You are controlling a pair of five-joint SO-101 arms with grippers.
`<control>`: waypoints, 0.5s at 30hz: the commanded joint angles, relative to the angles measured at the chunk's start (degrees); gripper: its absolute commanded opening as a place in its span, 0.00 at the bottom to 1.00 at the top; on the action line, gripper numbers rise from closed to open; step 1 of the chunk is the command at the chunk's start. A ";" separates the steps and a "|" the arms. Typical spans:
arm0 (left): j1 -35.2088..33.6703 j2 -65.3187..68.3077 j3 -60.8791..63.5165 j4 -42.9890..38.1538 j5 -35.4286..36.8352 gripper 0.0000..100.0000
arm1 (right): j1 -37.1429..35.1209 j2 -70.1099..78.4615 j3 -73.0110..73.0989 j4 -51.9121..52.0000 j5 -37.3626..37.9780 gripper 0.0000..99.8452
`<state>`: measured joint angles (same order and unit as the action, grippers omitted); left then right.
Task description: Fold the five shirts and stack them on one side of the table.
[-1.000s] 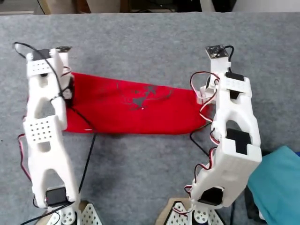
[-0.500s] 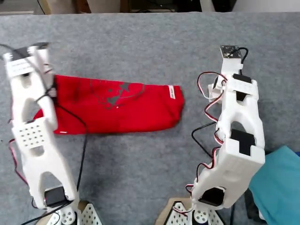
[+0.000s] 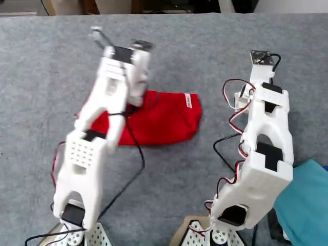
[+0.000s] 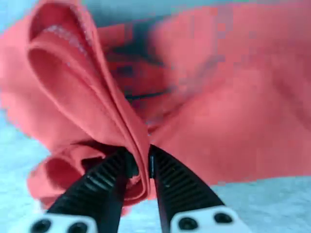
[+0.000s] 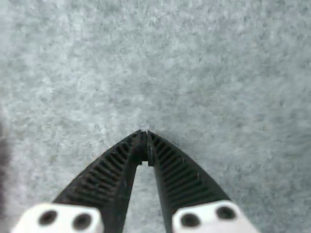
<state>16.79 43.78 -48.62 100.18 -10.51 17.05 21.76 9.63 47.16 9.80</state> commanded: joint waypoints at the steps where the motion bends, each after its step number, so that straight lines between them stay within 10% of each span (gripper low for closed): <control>1: 5.80 -3.74 -2.11 0.53 2.64 0.02 | 0.84 -0.31 -1.63 -0.97 -0.35 0.01; 15: 15.82 -3.56 -10.73 -0.70 8.18 0.02 | 0.66 -0.31 -1.63 -0.97 -0.35 0.01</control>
<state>31.21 43.78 -56.00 100.18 -3.91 17.05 21.76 9.63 47.16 9.80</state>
